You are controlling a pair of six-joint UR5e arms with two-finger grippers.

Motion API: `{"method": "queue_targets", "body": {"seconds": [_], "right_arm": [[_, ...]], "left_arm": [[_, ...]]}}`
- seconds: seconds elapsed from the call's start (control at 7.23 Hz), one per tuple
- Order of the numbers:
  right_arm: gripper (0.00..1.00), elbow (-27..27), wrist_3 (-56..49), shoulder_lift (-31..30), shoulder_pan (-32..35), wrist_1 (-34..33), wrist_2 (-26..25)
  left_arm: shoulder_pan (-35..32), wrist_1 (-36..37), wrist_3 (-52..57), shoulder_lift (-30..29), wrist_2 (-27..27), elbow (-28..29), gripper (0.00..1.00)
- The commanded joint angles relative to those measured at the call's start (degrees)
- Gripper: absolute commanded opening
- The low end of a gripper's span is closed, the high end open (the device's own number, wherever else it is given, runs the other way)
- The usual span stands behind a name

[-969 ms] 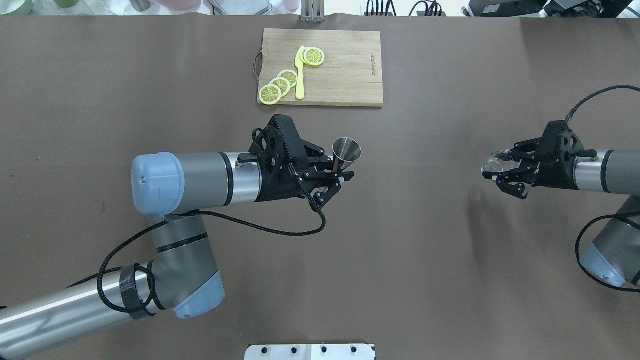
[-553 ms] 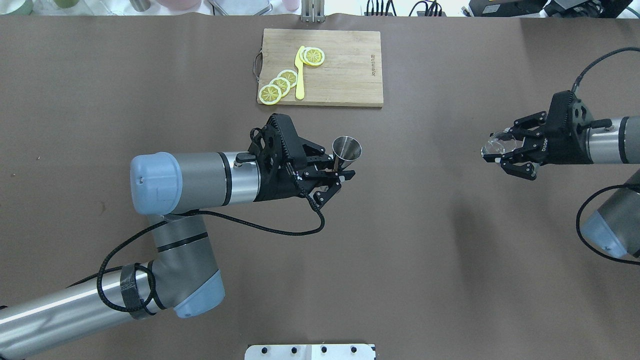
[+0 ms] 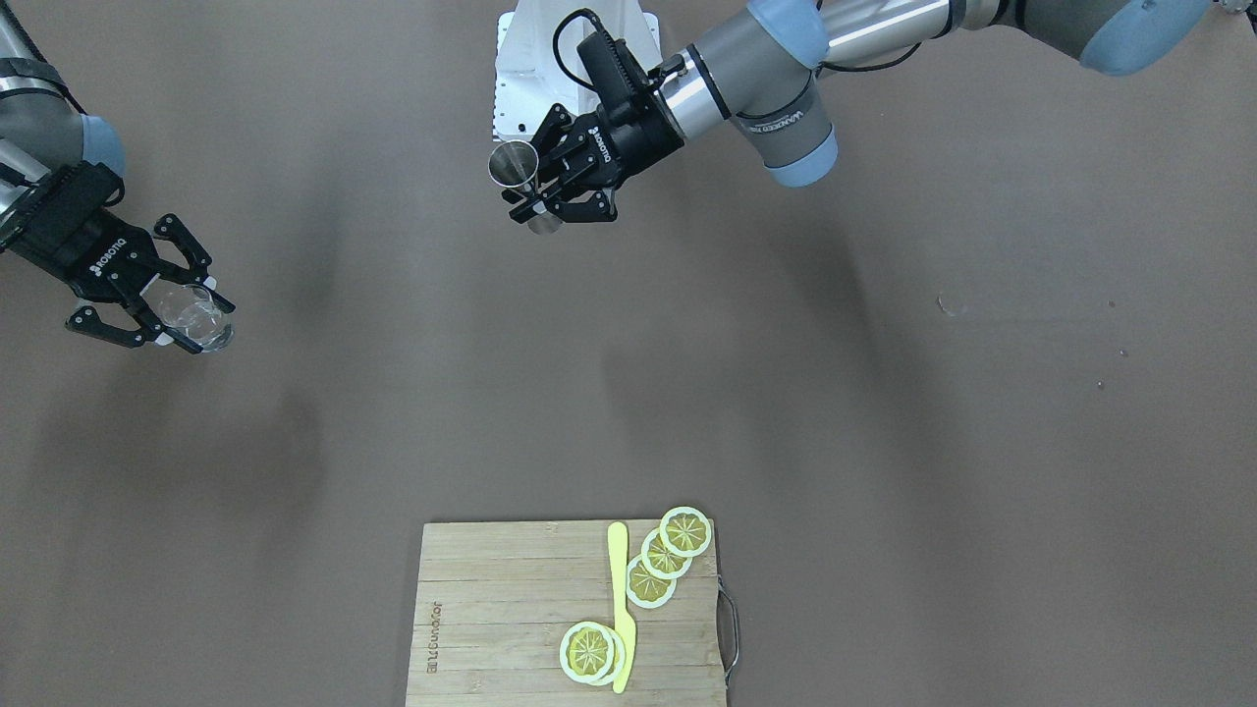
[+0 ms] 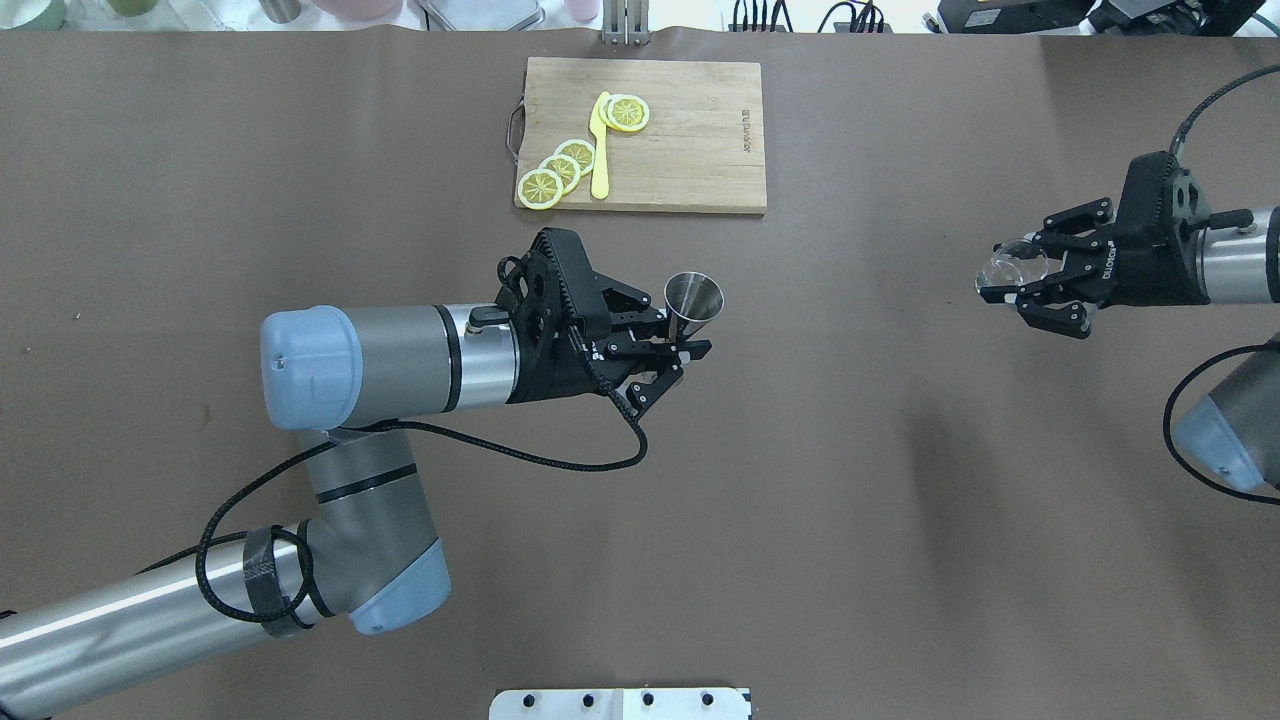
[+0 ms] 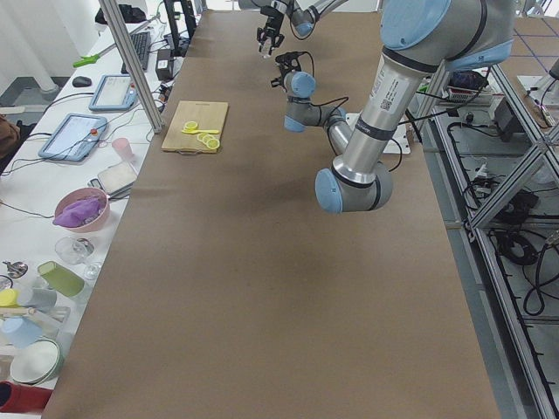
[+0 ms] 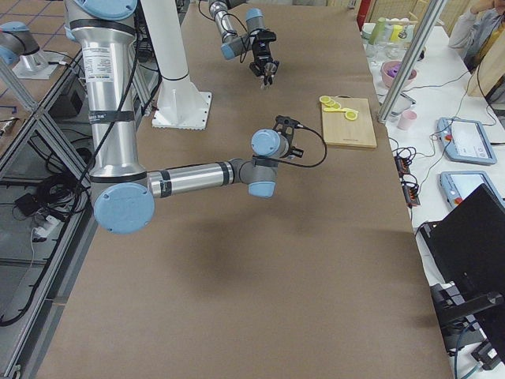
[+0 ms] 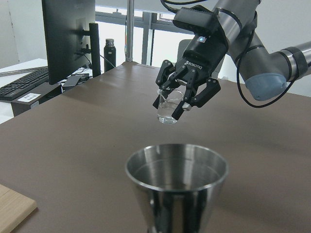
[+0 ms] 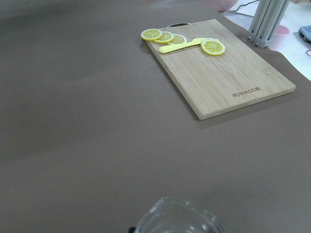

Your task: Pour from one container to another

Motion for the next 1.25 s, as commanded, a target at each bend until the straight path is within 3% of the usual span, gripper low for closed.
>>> {"method": "queue_targets", "body": {"seconds": [0.0,0.28,0.55,1.11], "right_arm": [[0.0,-0.5,0.0,0.3,0.3,-0.2,1.2],[0.0,-0.4,-0.1,0.2,0.8,-1.9,2.8],[0.0,0.0,-0.1,1.9,4.1,-5.7,10.1],[0.0,1.4,-0.4,4.1,4.5,-4.9,11.5]], "left_arm": [[0.0,0.0,0.0,0.0,0.0,0.1,0.0],[0.0,0.1,0.0,0.0,0.0,0.1,0.0],[0.0,0.0,0.0,0.0,0.0,0.2,0.0],[0.0,0.0,0.0,0.0,0.0,0.3,0.0]]}}
